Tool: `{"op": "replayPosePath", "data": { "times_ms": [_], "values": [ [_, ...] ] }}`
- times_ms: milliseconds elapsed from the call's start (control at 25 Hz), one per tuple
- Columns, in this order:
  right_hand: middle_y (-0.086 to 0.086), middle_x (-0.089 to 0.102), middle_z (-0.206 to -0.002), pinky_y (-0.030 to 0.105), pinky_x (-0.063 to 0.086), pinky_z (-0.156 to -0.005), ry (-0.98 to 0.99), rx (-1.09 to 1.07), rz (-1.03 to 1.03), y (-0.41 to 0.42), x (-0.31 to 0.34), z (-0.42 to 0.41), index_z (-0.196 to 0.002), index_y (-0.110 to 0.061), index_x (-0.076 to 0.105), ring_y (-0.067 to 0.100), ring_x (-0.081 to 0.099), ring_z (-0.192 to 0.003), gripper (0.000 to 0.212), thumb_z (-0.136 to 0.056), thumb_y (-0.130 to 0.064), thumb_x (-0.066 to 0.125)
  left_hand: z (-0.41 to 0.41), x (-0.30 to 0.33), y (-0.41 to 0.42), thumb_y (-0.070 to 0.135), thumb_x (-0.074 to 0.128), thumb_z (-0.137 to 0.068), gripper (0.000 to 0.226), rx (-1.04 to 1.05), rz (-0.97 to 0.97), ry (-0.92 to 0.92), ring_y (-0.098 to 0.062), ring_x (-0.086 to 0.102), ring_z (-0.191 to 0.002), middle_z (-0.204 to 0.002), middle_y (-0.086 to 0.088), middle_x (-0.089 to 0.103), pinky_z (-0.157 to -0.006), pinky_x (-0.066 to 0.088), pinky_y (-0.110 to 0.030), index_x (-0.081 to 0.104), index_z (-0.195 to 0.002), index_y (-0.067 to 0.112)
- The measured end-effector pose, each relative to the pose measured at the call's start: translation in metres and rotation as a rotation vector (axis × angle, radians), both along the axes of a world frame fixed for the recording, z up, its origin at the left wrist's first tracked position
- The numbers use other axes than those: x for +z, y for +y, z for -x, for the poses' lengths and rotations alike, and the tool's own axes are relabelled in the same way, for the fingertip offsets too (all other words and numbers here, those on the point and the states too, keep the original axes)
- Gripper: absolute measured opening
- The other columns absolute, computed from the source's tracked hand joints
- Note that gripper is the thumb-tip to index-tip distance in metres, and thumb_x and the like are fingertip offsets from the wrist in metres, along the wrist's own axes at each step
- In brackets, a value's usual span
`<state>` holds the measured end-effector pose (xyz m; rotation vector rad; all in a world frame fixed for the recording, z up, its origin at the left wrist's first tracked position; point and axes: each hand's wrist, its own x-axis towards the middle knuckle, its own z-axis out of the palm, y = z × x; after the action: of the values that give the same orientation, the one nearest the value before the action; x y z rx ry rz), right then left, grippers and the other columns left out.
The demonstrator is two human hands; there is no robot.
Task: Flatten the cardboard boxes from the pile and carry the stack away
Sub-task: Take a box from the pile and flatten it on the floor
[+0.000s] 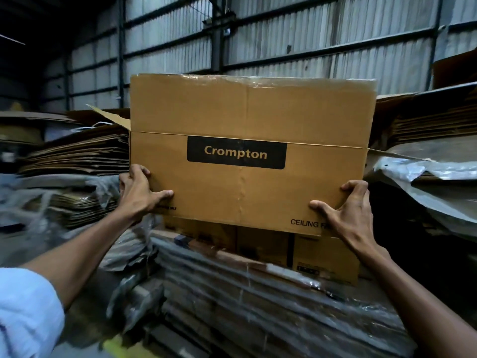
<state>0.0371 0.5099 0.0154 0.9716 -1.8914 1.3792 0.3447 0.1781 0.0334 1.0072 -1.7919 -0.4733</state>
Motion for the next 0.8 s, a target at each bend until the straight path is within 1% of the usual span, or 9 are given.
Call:
{"op": "replayPosePath", "data": {
  "times_ms": [120,200,280,440,520,680,760,800],
  "values": [
    [0.006,0.041,-0.120,0.038,0.048,-0.079,-0.024,0.086,-0.026,0.002,-0.003,-0.036,-0.116,-0.025,0.030,0.023,0.049,-0.105,0.075,-0.072,-0.045,0.086,-0.059,-0.007,0.024,0.038,0.089,-0.071,0.076,0.058,-0.012,0.005,-0.043,0.043,-0.122,-0.134,-0.019,0.031,-0.102,0.040,-0.053,0.029,-0.114,0.023],
    [0.004,0.040,-0.118,0.043,0.053,-0.082,-0.020,0.133,-0.029,-0.001,-0.007,-0.055,-0.114,-0.029,0.029,0.023,0.050,-0.104,0.073,-0.071,-0.046,0.086,-0.090,-0.012,0.041,0.037,0.089,-0.071,0.075,0.115,-0.015,0.010,-0.042,0.045,-0.120,-0.135,-0.019,0.031,-0.101,0.040,-0.052,0.030,-0.115,0.022],
    [0.003,0.041,-0.118,0.046,0.054,-0.082,-0.027,0.209,-0.042,-0.006,-0.011,-0.074,-0.113,-0.029,0.029,0.023,0.052,-0.102,0.072,-0.072,-0.045,0.086,-0.125,-0.021,0.061,0.035,0.088,-0.073,0.075,0.188,-0.029,0.012,-0.041,0.044,-0.120,-0.135,-0.019,0.031,-0.101,0.040,-0.052,0.032,-0.119,0.019],
    [0.003,0.042,-0.119,0.040,0.052,-0.080,-0.050,0.367,-0.105,-0.019,-0.025,-0.110,-0.115,-0.028,0.029,0.024,0.053,-0.104,0.072,-0.073,-0.044,0.086,-0.196,-0.044,0.103,0.036,0.088,-0.073,0.074,0.370,-0.077,-0.008,-0.045,0.042,-0.123,-0.137,-0.020,0.032,-0.100,0.040,-0.057,0.033,-0.120,0.019],
    [0.003,0.043,-0.119,0.042,0.053,-0.083,-0.062,0.434,-0.140,-0.027,-0.035,-0.125,-0.116,-0.028,0.029,0.022,0.052,-0.104,0.073,-0.072,-0.046,0.086,-0.227,-0.057,0.127,0.038,0.088,-0.072,0.074,0.447,-0.100,-0.026,-0.045,0.042,-0.124,-0.137,-0.019,0.032,-0.101,0.040,-0.060,0.033,-0.119,0.020],
    [0.002,0.044,-0.120,0.045,0.051,-0.089,-0.127,0.585,-0.225,-0.034,-0.069,-0.150,-0.115,-0.029,0.030,0.021,0.052,-0.106,0.074,-0.071,-0.048,0.086,-0.278,-0.088,0.185,0.044,0.088,-0.070,0.076,0.612,-0.159,-0.071,-0.047,0.042,-0.125,-0.137,-0.021,0.034,-0.101,0.041,-0.060,0.034,-0.118,0.022],
    [0.004,0.046,-0.120,0.046,0.050,-0.089,-0.158,0.655,-0.269,-0.034,-0.092,-0.160,-0.113,-0.028,0.030,0.023,0.052,-0.106,0.074,-0.070,-0.049,0.086,-0.295,-0.107,0.220,0.044,0.088,-0.071,0.075,0.706,-0.192,-0.099,-0.047,0.041,-0.124,-0.136,-0.022,0.035,-0.100,0.040,-0.057,0.037,-0.120,0.019],
    [0.005,0.046,-0.120,0.044,0.049,-0.088,-0.171,0.684,-0.294,-0.032,-0.106,-0.166,-0.113,-0.025,0.031,0.023,0.052,-0.106,0.074,-0.070,-0.049,0.087,-0.303,-0.118,0.238,0.044,0.087,-0.072,0.075,0.739,-0.210,-0.109,-0.047,0.041,-0.123,-0.136,-0.023,0.035,-0.100,0.040,-0.056,0.038,-0.121,0.017]
  ]
}}
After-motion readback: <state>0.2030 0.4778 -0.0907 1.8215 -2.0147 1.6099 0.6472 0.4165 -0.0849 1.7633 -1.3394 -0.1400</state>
